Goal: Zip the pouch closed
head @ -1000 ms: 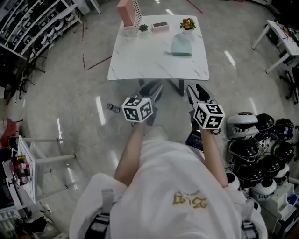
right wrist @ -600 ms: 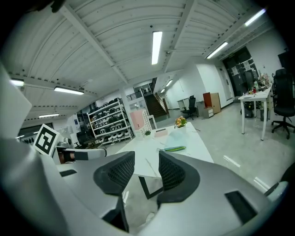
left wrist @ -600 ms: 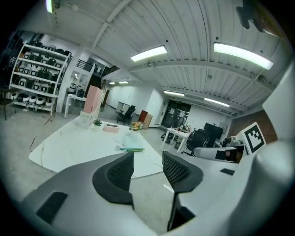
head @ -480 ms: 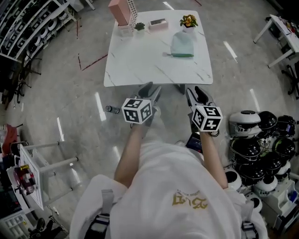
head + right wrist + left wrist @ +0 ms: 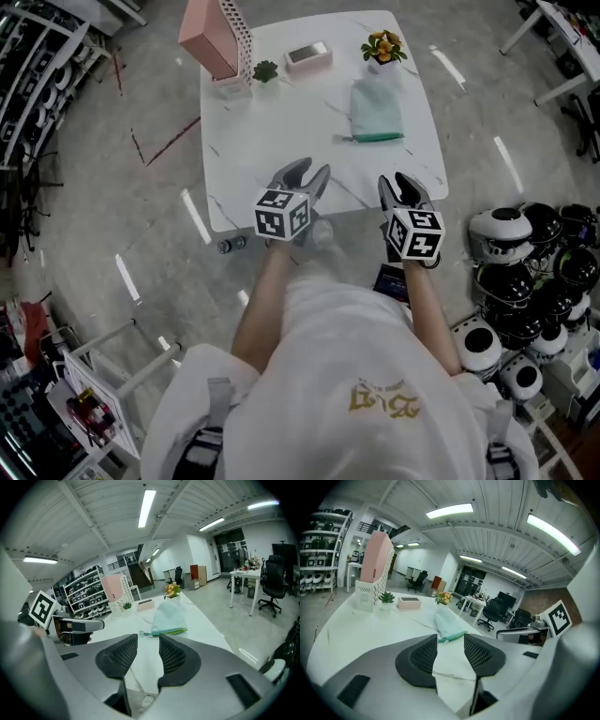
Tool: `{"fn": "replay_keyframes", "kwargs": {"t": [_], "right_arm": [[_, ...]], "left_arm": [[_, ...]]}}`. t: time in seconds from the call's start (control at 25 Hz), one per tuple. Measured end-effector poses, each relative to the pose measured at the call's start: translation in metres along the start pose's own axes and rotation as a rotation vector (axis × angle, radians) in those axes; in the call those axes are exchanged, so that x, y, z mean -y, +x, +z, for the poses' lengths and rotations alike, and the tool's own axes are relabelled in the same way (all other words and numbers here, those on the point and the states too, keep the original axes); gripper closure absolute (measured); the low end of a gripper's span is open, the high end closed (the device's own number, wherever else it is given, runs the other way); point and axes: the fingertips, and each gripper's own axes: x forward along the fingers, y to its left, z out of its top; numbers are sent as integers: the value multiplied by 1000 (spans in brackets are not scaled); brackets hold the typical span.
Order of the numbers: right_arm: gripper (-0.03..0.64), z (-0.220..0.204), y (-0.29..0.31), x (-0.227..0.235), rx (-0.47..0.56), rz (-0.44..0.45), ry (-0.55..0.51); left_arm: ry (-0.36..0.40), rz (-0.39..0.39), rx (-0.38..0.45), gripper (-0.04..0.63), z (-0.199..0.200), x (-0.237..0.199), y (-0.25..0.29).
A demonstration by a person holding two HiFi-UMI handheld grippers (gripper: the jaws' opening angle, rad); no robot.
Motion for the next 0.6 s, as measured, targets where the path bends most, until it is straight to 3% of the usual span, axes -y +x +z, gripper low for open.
{"fn": "replay_keyframes", "kwargs": {"t": [0.36,0.6], "right_arm": [[469,-1,63,-4,-69,-73,48],[472,-14,87,-4,-115,-106,74]], "left_arm": [[77,-134,-149,402,6,-42,70],[170,-211,-235,407,4,-53,106]]}}
